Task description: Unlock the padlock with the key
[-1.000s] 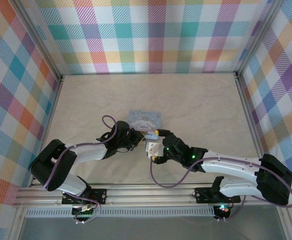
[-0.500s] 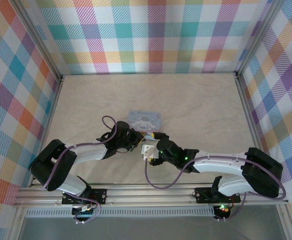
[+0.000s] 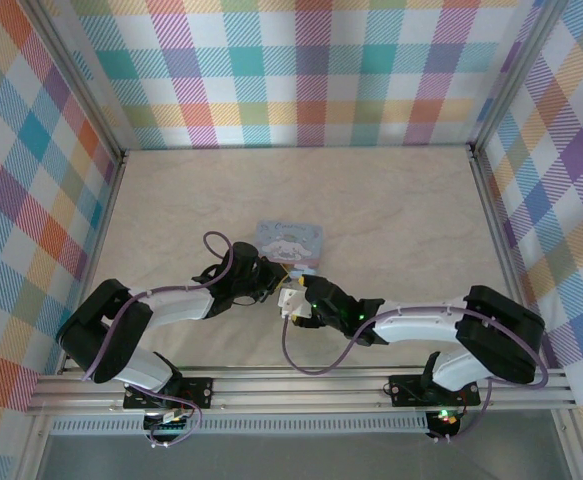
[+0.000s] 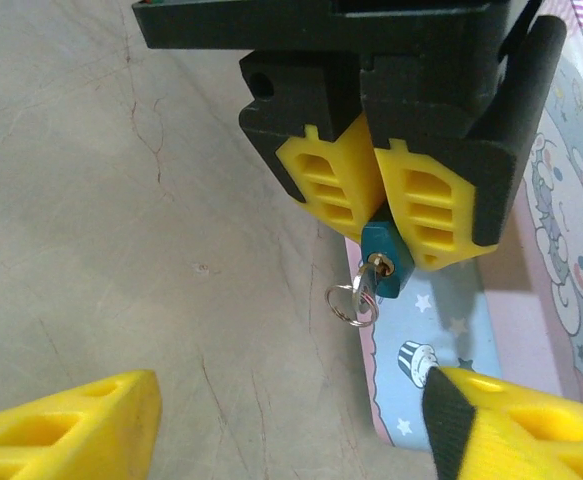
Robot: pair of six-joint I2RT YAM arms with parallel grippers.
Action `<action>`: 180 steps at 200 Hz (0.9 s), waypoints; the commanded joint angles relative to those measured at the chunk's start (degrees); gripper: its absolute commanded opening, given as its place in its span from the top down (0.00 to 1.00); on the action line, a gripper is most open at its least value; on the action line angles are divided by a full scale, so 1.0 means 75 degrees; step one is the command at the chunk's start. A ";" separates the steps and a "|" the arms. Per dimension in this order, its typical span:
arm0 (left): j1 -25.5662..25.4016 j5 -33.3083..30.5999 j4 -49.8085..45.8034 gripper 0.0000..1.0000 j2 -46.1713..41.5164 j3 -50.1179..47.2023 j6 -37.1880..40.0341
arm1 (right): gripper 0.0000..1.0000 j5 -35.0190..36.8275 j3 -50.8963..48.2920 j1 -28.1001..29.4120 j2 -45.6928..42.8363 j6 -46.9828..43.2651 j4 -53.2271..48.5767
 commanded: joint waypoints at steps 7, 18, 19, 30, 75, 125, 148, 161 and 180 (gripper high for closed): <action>-0.0110 0.0098 0.0097 1.00 -0.0255 0.0266 -0.0102 | 0.37 0.0146 0.0085 0.0048 0.0190 0.0343 0.0642; -0.0110 0.0090 0.0086 1.00 -0.0256 0.0254 -0.0112 | 0.41 0.0240 0.0080 0.0050 0.0251 0.0366 0.0799; -0.0110 0.0090 0.0086 1.00 -0.0258 0.0255 -0.0108 | 0.42 0.0242 0.0080 0.0051 0.0264 0.0367 0.0810; -0.0110 0.0089 0.0086 1.00 -0.0259 0.0256 -0.0117 | 0.46 0.0360 0.0048 0.0049 0.0317 0.0378 0.1032; -0.0107 0.0096 0.0109 1.00 -0.0276 0.0243 -0.0123 | 0.57 0.0529 0.0034 0.0049 0.0504 0.0483 0.1520; -0.0110 0.0089 0.0100 1.00 -0.0297 0.0209 -0.0137 | 0.64 0.0729 0.0062 0.0052 0.0836 0.0526 0.1997; -0.0116 0.0081 0.0086 1.00 -0.0318 0.0185 -0.0132 | 0.68 0.0759 0.0045 0.0061 0.0886 0.0567 0.2079; -0.0119 0.0066 0.0080 1.00 -0.0312 0.0164 -0.0130 | 0.69 0.0778 0.0011 0.0056 0.0892 0.0599 0.2155; -0.0117 0.0057 0.0074 1.00 -0.0308 0.0159 -0.0149 | 0.70 0.0816 -0.0006 0.0058 0.0944 0.0625 0.2236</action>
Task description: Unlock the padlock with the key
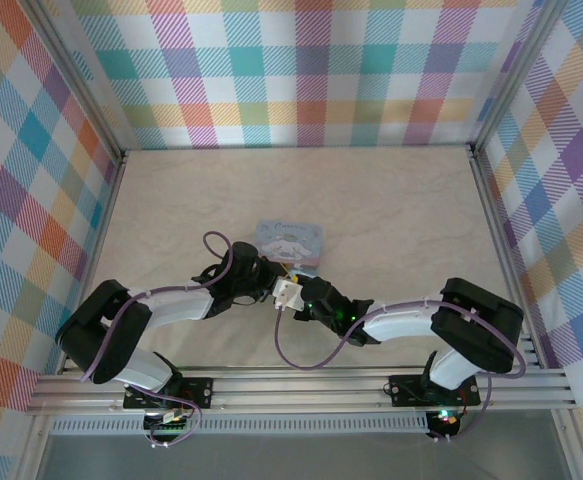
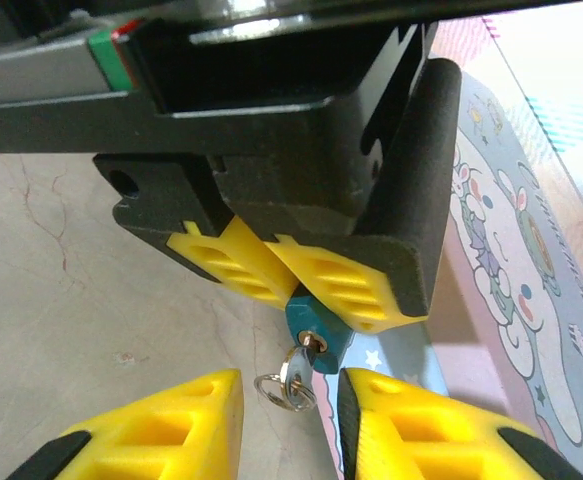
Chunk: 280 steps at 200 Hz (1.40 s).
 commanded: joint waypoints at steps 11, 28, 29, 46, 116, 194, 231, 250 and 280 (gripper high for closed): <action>-0.0116 0.0063 0.0074 1.00 -0.0240 0.0160 -0.0091 | 0.71 0.0145 0.0001 0.0047 0.0142 0.0233 0.0479; -0.0115 0.0066 0.0086 1.00 -0.0236 0.0152 -0.0088 | 0.72 0.0195 0.0001 0.0052 0.0210 0.0250 0.0517; -0.0110 0.0066 0.0080 1.00 -0.0236 0.0145 -0.0094 | 0.72 0.0198 0.0001 0.0052 0.0212 0.0250 0.0526; -0.0110 0.0059 0.0074 1.00 -0.0253 0.0145 -0.0090 | 0.76 0.0210 0.0001 0.0058 0.0258 0.0271 0.0557; -0.0116 0.0066 0.0062 1.00 -0.0258 0.0150 -0.0089 | 0.89 0.0357 -0.0031 0.0059 0.0341 0.0442 0.0674; -0.0120 0.0066 0.0045 1.00 -0.0225 0.0164 -0.0088 | 1.00 0.0637 0.0024 0.0052 0.0471 0.0871 0.0767; -0.0125 0.0078 0.0049 1.00 -0.0211 0.0180 -0.0088 | 1.00 0.0831 0.0036 0.0052 0.0521 0.1230 0.0874; -0.0130 0.0078 0.0039 1.00 -0.0212 0.0185 -0.0091 | 1.00 0.0845 0.0024 0.0052 0.0510 0.1498 0.0873; -0.0140 0.0078 0.0039 1.00 -0.0209 0.0185 -0.0097 | 1.00 0.0887 0.0050 0.0052 0.0488 0.1941 0.0874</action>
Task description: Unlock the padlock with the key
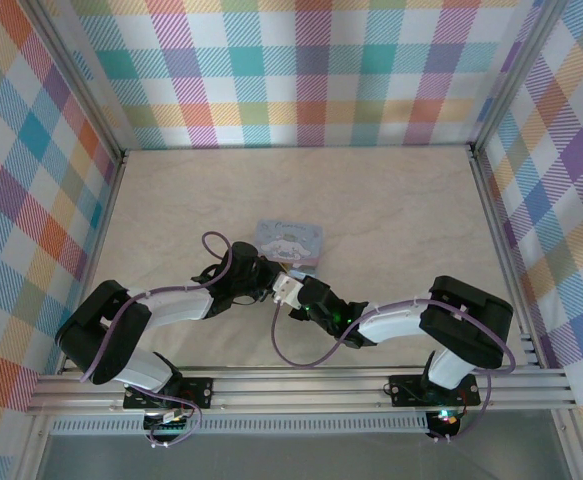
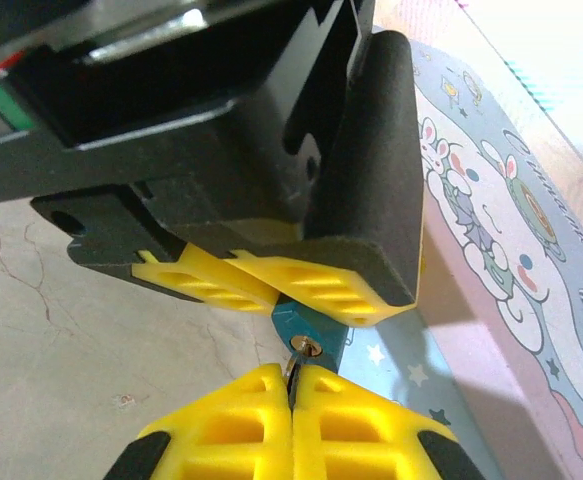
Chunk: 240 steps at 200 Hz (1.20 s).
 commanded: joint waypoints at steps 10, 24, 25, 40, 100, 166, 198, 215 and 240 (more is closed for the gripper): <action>-0.0131 0.0223 0.0091 1.00 -0.0197 0.0184 -0.0033 | 1.00 0.0429 0.0048 -0.0012 0.0047 0.0905 0.0257; -0.0140 0.0212 0.0080 1.00 -0.0210 0.0177 -0.0033 | 1.00 0.0450 0.0036 -0.0011 0.0023 0.1241 0.0208; -0.0140 0.0212 0.0080 1.00 -0.0205 0.0181 -0.0033 | 1.00 0.0454 0.0030 -0.0011 0.0014 0.1264 0.0208; -0.0140 0.0212 0.0079 1.00 -0.0211 0.0179 -0.0027 | 1.00 0.0448 0.0002 -0.0012 -0.0017 0.1604 0.0195; -0.0140 0.0226 0.0068 1.00 -0.0166 0.0232 -0.0021 | 1.00 0.0395 -0.0046 -0.0024 -0.0121 0.2758 0.0055; -0.0140 0.0258 0.0094 1.00 -0.0072 0.0288 0.0064 | 1.00 -0.0210 -0.0277 -0.0324 -0.0496 0.4852 -0.0188; -0.0143 0.0177 0.0138 0.90 -0.0008 0.0232 0.0282 | 1.00 -0.0278 -0.0340 -0.0457 -0.0436 0.5347 -0.0409; -0.0140 0.0145 0.0138 0.84 0.0022 0.0207 0.0318 | 1.00 -0.0306 -0.0368 -0.0456 -0.0376 0.5467 -0.0401; -0.0139 0.0118 0.0080 0.77 0.0041 0.0213 0.0351 | 1.00 -0.0400 -0.0340 -0.0502 -0.0323 0.5586 -0.0414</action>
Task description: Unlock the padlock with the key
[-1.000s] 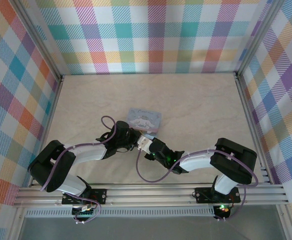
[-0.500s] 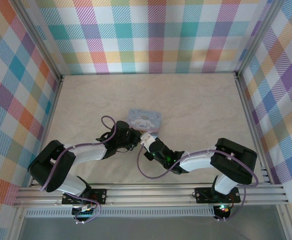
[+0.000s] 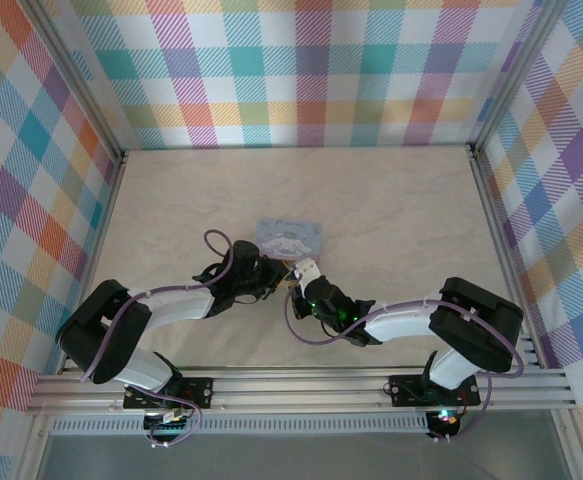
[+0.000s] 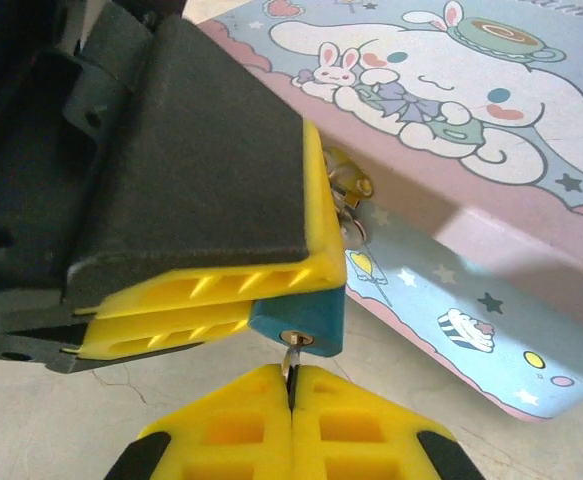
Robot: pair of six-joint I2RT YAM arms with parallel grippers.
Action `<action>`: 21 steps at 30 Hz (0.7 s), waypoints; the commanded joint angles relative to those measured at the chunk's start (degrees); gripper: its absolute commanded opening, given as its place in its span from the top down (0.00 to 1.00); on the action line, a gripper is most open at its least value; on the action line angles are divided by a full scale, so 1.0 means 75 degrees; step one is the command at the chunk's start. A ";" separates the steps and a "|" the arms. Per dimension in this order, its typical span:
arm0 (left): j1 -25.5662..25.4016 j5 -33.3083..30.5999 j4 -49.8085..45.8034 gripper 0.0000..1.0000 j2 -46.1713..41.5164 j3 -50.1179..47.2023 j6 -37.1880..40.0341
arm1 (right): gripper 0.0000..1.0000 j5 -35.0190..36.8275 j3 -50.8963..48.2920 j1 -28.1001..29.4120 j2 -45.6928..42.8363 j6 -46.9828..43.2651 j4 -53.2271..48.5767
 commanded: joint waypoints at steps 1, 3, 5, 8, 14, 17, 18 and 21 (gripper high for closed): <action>-0.0087 0.0022 0.0030 0.76 0.0008 0.0097 0.0163 | 1.00 0.0179 -0.0127 -0.0224 0.0064 0.0539 -0.0251; -0.0068 -0.0007 -0.0034 0.71 -0.0034 0.0098 0.0198 | 1.00 0.0129 -0.0137 -0.0265 0.0076 0.0642 -0.0305; -0.0074 -0.0049 -0.0175 0.68 -0.0090 0.0118 0.0266 | 1.00 0.0030 -0.0119 -0.0309 0.0088 0.0710 -0.0378; -0.0063 -0.0156 -0.0491 0.65 -0.0243 0.0154 0.0392 | 1.00 -0.0141 -0.0086 -0.0388 0.0075 0.0843 -0.0483; 0.0000 -0.0467 -0.1200 0.61 -0.0735 0.0205 0.0690 | 1.00 -0.0581 -0.0243 -0.0615 -0.0055 0.1337 -0.0416; 0.0042 -0.0670 -0.1647 0.59 -0.0995 0.0269 0.0897 | 1.00 -0.0955 -0.0445 -0.0816 -0.0162 0.1776 -0.0199; 0.0060 -0.0727 -0.1792 0.58 -0.1082 0.0293 0.0983 | 1.00 -0.1065 -0.0523 -0.0872 -0.0215 0.1954 -0.0113; 0.0107 -0.0942 -0.2293 0.55 -0.1308 0.0429 0.1242 | 1.00 -0.1274 -0.0662 -0.1029 -0.0353 0.2419 -0.0186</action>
